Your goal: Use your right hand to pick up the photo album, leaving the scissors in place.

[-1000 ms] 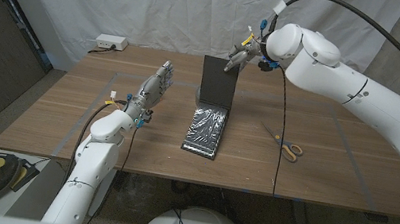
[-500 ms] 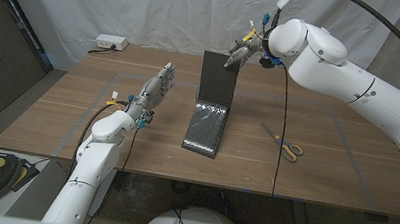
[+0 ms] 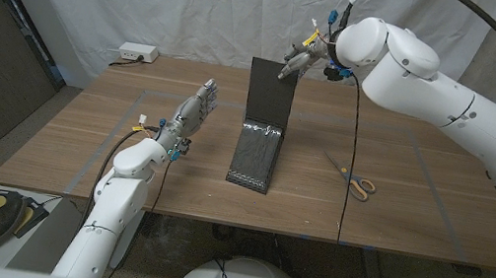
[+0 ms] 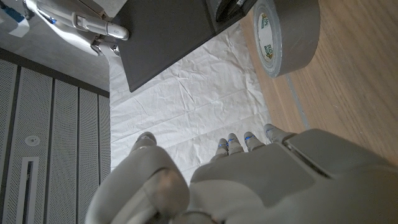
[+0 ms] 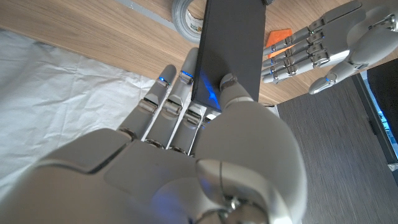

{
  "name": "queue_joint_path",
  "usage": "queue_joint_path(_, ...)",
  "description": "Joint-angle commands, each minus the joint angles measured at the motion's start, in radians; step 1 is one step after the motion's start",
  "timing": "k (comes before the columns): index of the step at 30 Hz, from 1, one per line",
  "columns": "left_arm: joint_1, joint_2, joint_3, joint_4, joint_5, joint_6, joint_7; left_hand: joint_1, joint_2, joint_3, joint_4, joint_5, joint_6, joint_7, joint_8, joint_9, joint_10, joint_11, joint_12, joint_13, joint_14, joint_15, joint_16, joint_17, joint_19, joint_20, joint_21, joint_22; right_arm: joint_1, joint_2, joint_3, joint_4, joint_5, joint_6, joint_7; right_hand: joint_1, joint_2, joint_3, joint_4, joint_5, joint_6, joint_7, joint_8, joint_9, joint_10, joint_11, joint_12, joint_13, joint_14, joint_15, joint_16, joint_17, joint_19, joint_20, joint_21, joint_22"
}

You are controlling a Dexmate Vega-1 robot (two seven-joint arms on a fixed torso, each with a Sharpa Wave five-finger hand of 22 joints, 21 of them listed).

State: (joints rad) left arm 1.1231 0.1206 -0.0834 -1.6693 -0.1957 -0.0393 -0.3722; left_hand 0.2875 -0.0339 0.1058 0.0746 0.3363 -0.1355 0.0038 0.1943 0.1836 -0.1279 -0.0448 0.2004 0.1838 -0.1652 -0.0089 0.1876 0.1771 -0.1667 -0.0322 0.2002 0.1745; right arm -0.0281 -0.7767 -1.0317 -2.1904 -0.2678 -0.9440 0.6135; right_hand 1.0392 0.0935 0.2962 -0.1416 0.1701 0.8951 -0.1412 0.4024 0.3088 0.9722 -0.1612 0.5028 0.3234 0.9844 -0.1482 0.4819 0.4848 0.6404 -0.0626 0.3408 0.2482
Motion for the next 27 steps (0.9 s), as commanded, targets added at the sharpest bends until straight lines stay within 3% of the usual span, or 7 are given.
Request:
queue_joint_path(1, 0.006, 0.0, -0.001, 0.0, 0.0, 0.004, -0.001, 0.012, 0.003, -0.004, 0.0, -0.002, -0.004, 0.006, 0.005, 0.005, 0.003, -0.001, 0.004, 0.002, 0.007, 0.0, 0.002, 0.003, -0.033, -0.075, 0.007, 0.006, 0.022, -0.01, 0.0, -0.048, 0.01, -0.023, -0.012, 0.07, 0.055, -0.004, -0.003, 0.004, 0.04, -0.036, 0.001, 0.002, 0.013, -0.013, 0.003, 0.003, 0.004, -0.091, -0.004, 0.006, -0.005, -0.118, 0.005, 0.002)
queue_joint_path(27, 0.016, -0.001, 0.015, -0.028, 0.014, 0.016, 0.01, 0.014, 0.005, -0.009, 0.0, -0.003, -0.004, 0.006, 0.004, 0.005, 0.006, -0.001, 0.004, 0.002, 0.011, 0.001, 0.002, 0.004, -0.029, -0.074, 0.008, 0.006, 0.036, -0.057, 0.036, -0.129, 0.072, -0.046, -0.044, 0.075, 0.056, -0.009, 0.0, 0.004, 0.04, -0.034, -0.002, 0.006, 0.017, -0.012, 0.003, 0.01, 0.009, -0.091, -0.006, 0.018, -0.006, -0.119, 0.014, 0.006)
